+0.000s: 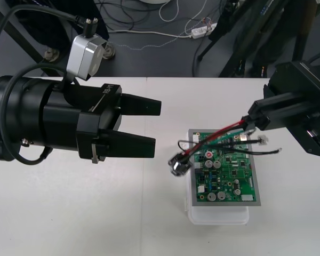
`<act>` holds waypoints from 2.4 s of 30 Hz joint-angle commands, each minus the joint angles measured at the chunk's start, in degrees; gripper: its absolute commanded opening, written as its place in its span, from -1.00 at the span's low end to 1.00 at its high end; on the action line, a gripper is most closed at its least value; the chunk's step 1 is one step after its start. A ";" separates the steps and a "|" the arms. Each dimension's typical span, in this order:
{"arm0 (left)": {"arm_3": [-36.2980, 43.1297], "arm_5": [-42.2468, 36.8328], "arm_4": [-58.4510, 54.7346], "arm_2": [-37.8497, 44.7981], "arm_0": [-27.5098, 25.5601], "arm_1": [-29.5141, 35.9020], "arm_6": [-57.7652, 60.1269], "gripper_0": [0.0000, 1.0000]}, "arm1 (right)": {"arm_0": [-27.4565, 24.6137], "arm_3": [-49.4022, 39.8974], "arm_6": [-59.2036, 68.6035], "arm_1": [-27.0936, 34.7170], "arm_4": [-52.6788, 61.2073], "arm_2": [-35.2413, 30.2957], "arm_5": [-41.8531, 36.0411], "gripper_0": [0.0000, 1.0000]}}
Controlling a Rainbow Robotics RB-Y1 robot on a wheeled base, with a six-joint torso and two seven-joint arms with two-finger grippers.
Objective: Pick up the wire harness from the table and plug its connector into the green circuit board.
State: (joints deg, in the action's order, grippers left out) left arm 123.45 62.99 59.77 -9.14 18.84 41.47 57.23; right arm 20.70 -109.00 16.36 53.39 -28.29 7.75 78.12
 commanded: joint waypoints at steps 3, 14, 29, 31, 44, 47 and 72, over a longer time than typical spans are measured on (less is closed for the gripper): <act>4.26 -6.21 5.09 3.43 -4.08 -4.91 -2.74 1.00 | -3.65 -5.43 -0.63 2.07 -0.19 -3.71 -7.46 -1.00; 6.81 -6.21 15.29 2.99 -3.55 -16.16 -2.65 1.00 | -5.40 -11.58 -0.90 2.16 -3.44 -4.68 -18.44 -1.00; 6.81 -8.76 15.02 -0.70 0.58 -18.10 -4.14 1.00 | -5.40 -15.10 -1.42 0.13 -10.03 -5.73 -26.62 -1.00; 6.81 -9.64 15.02 -1.14 1.02 -18.18 -4.58 1.00 | -5.40 -15.63 -1.51 -0.30 -10.91 -5.73 -27.67 -1.00; 3.99 -9.90 13.62 -0.09 2.69 -17.13 -18.38 1.00 | -6.46 -15.98 4.55 -0.66 -11.44 -6.35 -22.40 -1.00; 1.71 -9.81 10.45 -0.09 4.01 -15.90 -22.51 1.00 | -6.55 -15.98 7.98 -0.66 -11.44 -7.49 -20.46 -1.00; -3.83 -6.38 0.26 -5.89 5.33 -13.52 -26.03 1.00 | -6.63 -17.91 8.86 -3.47 -15.48 -9.42 -20.64 -1.00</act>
State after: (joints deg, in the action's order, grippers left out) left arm 119.62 56.13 60.60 -13.04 21.85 26.41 27.46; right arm 14.48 -125.13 25.72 51.16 -43.23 0.72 57.79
